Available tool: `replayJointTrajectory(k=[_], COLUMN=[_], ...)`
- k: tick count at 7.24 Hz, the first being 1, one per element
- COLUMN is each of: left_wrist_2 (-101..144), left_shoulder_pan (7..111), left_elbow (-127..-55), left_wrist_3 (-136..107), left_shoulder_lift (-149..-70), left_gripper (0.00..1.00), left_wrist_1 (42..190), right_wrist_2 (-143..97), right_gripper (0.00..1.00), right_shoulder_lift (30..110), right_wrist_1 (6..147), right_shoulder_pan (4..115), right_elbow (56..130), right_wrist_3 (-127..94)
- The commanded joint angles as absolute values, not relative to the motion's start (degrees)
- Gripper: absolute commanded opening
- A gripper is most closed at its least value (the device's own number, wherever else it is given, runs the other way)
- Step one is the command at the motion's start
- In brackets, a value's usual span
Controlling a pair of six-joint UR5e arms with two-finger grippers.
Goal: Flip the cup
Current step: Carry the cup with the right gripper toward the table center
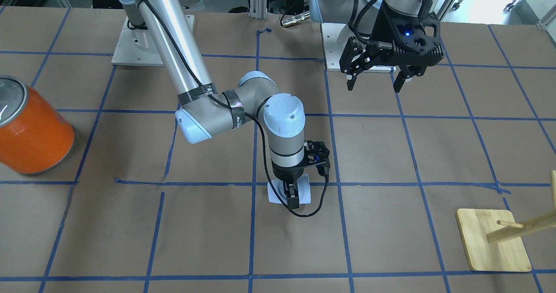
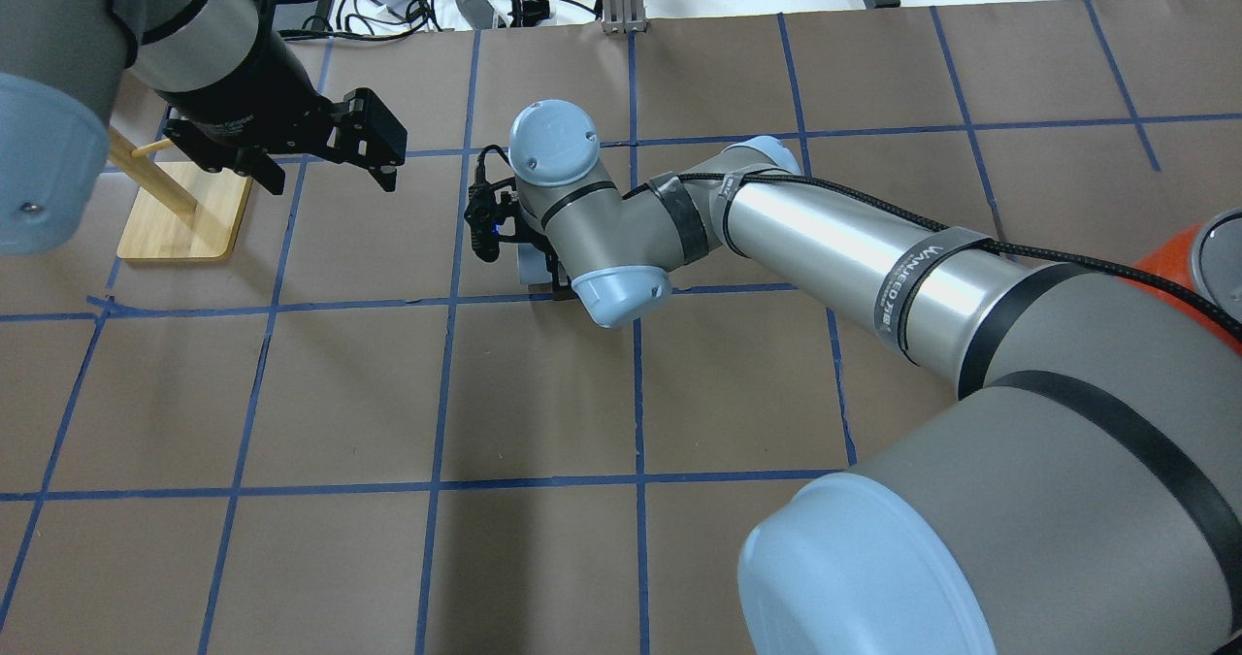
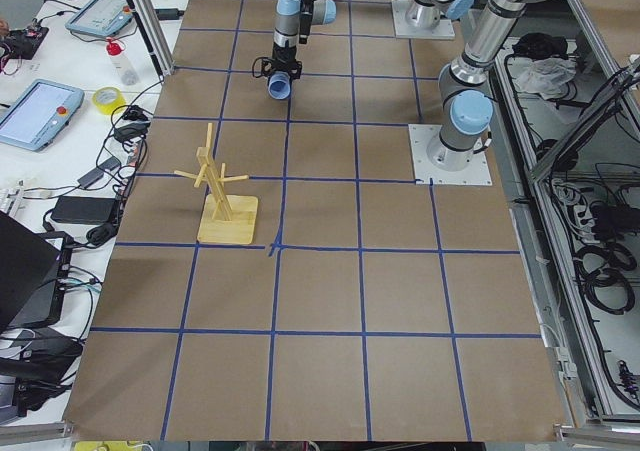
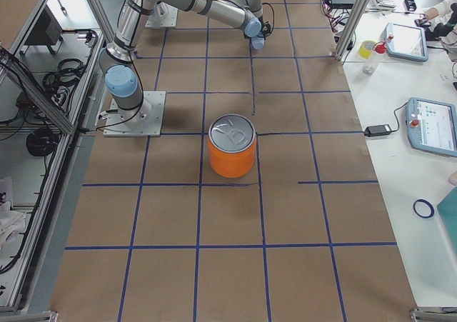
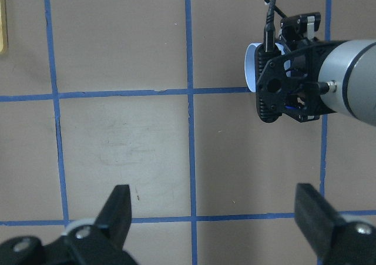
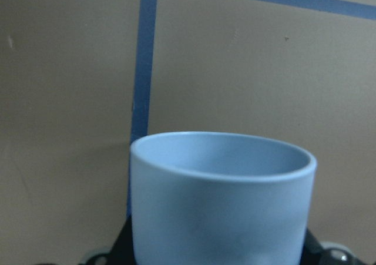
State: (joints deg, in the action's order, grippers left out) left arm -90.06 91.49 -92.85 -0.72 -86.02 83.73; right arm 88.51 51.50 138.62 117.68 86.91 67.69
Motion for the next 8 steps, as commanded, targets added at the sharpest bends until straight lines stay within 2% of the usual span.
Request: replayJointTrajectory(k=[1,5,7,8], left_wrist_2=[-88.96,-88.94,-88.68,-87.12], left_shoulder_pan=[91.84,91.41,90.36,87.83], left_elbow=[-92.9,-92.81,-92.03,-91.85], left_wrist_3=[-0.97,-0.79,-1.84,-2.28], left_shoulder_lift=[-86.74,-86.13,-86.65,-87.44], left_gripper=[1.0,1.0,1.0,1.0], left_wrist_1=[83.76,86.92,89.55,90.26], right_wrist_2=[86.33,87.44,89.28,88.77], right_gripper=[1.0,1.0,1.0,1.0], right_shoulder_lift=[51.94,53.34,61.92,65.44], right_wrist_1=[140.95,141.95,139.42,132.0], right_shoulder_pan=[117.69,116.73,110.0,104.91], right_elbow=[86.75,86.14,86.75,86.75], right_wrist_3=[65.67,63.28,53.6,49.78])
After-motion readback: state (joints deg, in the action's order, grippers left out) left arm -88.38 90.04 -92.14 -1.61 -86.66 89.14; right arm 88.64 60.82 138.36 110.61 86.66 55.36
